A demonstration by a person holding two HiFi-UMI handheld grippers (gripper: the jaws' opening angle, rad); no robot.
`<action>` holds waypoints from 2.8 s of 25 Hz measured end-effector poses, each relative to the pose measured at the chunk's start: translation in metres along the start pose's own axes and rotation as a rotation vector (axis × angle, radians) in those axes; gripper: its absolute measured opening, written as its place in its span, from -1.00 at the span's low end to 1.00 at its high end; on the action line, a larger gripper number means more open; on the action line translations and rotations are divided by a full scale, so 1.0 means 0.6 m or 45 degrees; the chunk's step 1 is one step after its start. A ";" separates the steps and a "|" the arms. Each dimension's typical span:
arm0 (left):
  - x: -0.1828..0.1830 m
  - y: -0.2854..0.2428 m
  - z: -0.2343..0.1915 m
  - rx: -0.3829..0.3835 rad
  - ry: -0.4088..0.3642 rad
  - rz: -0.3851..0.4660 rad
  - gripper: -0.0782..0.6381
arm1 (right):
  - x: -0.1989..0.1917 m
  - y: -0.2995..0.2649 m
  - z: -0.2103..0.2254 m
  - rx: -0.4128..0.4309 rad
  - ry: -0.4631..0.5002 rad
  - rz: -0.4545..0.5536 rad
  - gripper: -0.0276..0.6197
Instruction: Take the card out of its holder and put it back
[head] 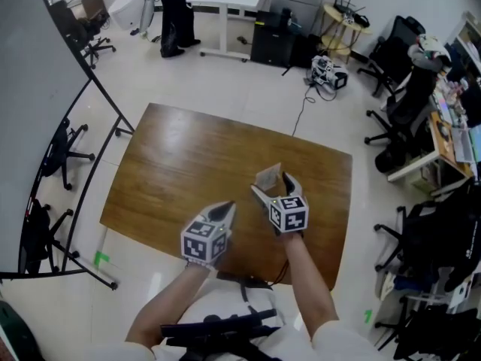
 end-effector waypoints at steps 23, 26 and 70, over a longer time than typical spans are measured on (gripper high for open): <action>-0.003 -0.047 -0.024 0.024 0.046 -0.028 -0.81 | -0.031 -0.079 0.029 -0.005 0.069 -0.074 0.51; -0.003 -0.047 -0.024 0.024 0.044 -0.029 -0.81 | -0.030 -0.080 0.028 0.000 0.067 -0.075 0.50; -0.018 -0.036 -0.019 0.025 0.065 -0.024 -0.81 | 0.017 -0.057 0.030 0.001 0.075 0.024 0.36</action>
Point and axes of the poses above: the fingertips, and each gripper's own axes: y backward along the fingers, z to its right, x out of its top, the point moved 2 cm from there along y, backward along the fingers, and after that the axes turned 13 degrees about -x, right-handed, at the moved point
